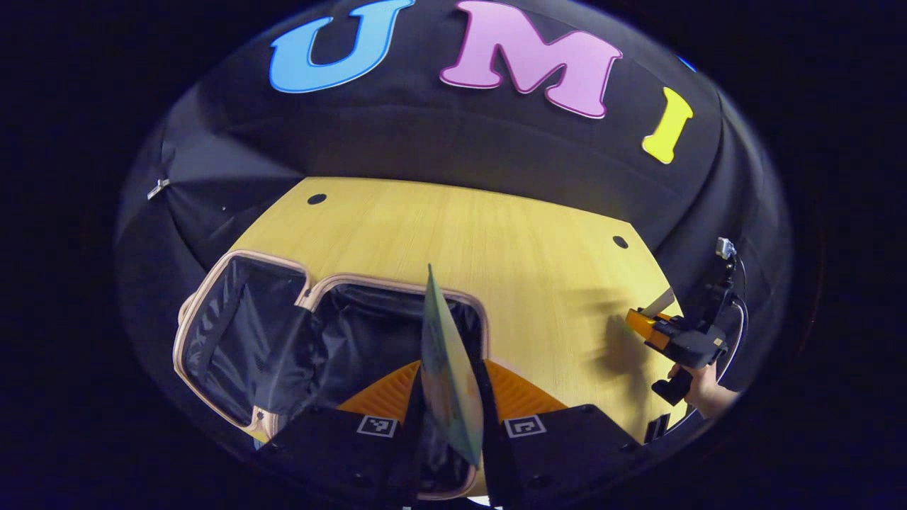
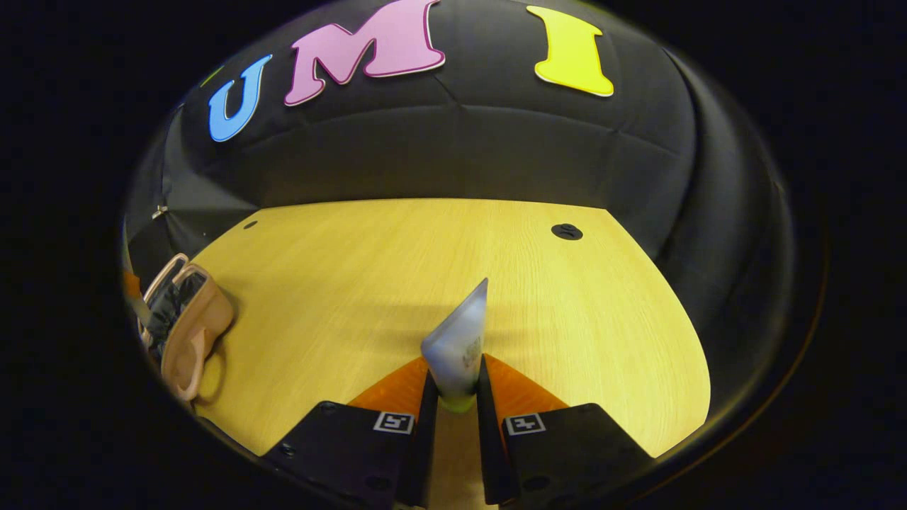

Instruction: First open the suitcase, pack the skin care products into it, and then close the suitcase.

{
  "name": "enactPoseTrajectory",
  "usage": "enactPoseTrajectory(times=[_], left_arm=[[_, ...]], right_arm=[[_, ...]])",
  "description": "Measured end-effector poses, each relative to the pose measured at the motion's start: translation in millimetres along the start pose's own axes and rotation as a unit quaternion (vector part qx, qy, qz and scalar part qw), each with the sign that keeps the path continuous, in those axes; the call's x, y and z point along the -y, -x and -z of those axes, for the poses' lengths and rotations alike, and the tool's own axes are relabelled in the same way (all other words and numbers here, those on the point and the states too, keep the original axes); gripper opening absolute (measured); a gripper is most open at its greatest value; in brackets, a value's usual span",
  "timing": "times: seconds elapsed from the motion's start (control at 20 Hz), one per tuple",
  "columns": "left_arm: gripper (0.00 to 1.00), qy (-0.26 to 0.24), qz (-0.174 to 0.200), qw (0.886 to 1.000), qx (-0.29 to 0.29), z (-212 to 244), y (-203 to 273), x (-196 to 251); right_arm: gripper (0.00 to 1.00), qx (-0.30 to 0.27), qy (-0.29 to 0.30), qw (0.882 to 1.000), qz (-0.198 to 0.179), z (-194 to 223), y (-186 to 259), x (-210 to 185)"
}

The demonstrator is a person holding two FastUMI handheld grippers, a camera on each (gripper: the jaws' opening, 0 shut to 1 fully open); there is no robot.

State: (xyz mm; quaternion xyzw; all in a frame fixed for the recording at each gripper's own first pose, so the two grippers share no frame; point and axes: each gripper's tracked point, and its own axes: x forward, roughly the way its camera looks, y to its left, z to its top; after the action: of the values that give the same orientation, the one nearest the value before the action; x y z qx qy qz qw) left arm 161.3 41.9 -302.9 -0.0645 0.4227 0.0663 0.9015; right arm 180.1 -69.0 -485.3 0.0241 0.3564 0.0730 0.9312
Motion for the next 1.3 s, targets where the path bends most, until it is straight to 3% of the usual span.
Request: enactPoseTrajectory(times=[0.15, 0.35, 0.55, 0.6, 0.75, 0.9, 1.05, 1.1, 1.2, 1.3], left_arm=[[0.40, -0.001, -0.026, 0.999, -0.036, 17, 10, -53], [0.43, -0.022, -0.022, 0.993, -0.110, 43, 9, -88], [0.40, -0.058, -0.015, 0.979, -0.195, 71, -4, -110], [0.40, -0.063, -0.010, 0.976, -0.207, 77, -11, -113], [0.43, -0.072, -0.015, 0.964, -0.256, 103, -27, -129], [0.42, -0.064, 0.002, 0.960, -0.273, 123, -31, -130], [0.51, -0.039, 0.032, 0.955, -0.291, 135, -20, -123], [0.67, -0.038, 0.037, 0.957, -0.286, 133, -21, -120], [0.72, -0.050, 0.043, 0.964, -0.257, 121, -13, -124], [0.76, -0.047, 0.056, 0.973, -0.219, 98, -2, -125]], right_arm=[[0.31, 0.035, 0.015, 0.999, -0.012, -33, 49, -23], [0.31, 0.075, 0.043, 0.995, -0.053, -79, 117, -84], [0.31, 0.102, -0.008, 0.988, -0.112, -110, 164, -175], [0.31, 0.094, -0.012, 0.986, -0.137, -104, 171, -206], [0.31, 0.059, 0.014, 0.984, -0.165, -73, 182, -276], [0.31, 0.006, 0.004, 0.978, -0.206, -35, 182, -339], [0.31, -0.059, 0.023, 0.977, -0.203, 11, 163, -366], [0.31, -0.079, 0.031, 0.977, -0.196, 23, 151, -368], [0.36, -0.119, 0.034, 0.974, -0.188, 45, 135, -370], [0.28, -0.163, 0.017, 0.968, -0.189, 64, 127, -374]])
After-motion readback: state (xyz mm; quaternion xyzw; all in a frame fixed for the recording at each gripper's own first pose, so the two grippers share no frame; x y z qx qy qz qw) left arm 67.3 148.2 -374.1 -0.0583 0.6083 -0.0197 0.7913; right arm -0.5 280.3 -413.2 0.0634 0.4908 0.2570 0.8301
